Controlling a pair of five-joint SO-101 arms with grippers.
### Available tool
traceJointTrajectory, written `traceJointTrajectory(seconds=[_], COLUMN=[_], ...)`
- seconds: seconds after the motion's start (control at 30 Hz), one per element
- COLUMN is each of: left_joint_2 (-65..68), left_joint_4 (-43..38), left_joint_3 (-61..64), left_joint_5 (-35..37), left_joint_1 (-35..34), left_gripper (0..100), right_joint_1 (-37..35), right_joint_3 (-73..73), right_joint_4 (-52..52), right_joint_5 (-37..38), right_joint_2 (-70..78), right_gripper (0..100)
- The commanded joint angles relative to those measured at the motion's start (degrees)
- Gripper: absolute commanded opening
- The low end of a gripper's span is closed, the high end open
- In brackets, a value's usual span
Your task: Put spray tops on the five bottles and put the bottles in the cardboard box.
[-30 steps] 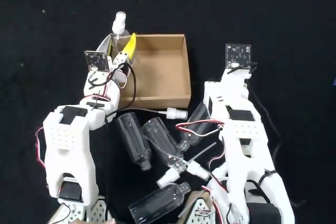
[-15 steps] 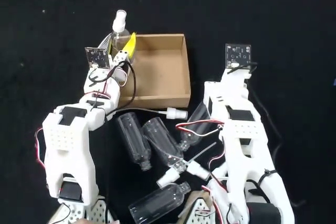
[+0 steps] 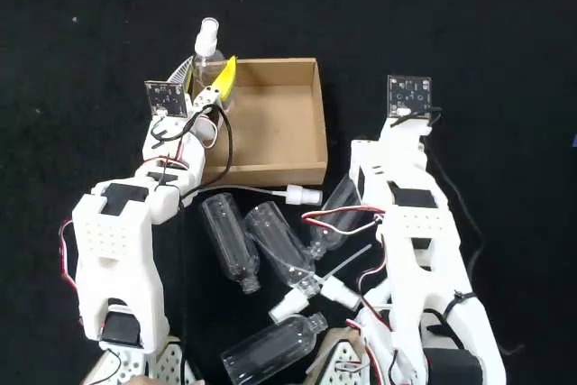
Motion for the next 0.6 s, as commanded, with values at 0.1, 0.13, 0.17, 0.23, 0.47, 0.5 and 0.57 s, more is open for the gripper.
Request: traceJointTrajectory(seconds=[0.1, 0.13, 0.17, 0.23, 0.47, 0.5, 0.57], left_joint_2=[-1.32, -1.32, -1.32, -1.32, -1.32, -1.32, -1.32], left_joint_4=[0.70, 0.70, 0.79, 0.88, 0.97, 0.97, 0.97], left_joint_3=[-1.01, -1.01, -1.01, -1.01, -0.92, -0.92, -0.92], left_joint_5=[0.09, 0.09, 0.09, 0.09, 0.09, 0.09, 0.09], left_joint_1=[0.04, 0.04, 0.04, 0.04, -0.13, -0.13, -0.13], left_gripper=[25, 26, 28, 33, 35, 35, 35], right_joint_1=[-0.79, -0.79, -0.79, -0.79, -0.79, -0.79, -0.79], right_joint_3=[-0.75, -0.75, -0.75, -0.75, -0.75, -0.75, -0.75], right_joint_4=[-1.93, -1.93, -1.93, -1.93, -1.93, -1.93, -1.93], right_joint_5=[-0.18, -0.18, -0.18, -0.18, -0.18, -0.18, -0.18], right_joint_2=[-0.04, -0.04, -0.04, -0.04, -0.04, -0.04, -0.04], right_gripper=[6.0, 6.0, 6.0, 6.0, 6.0, 6.0, 6.0])
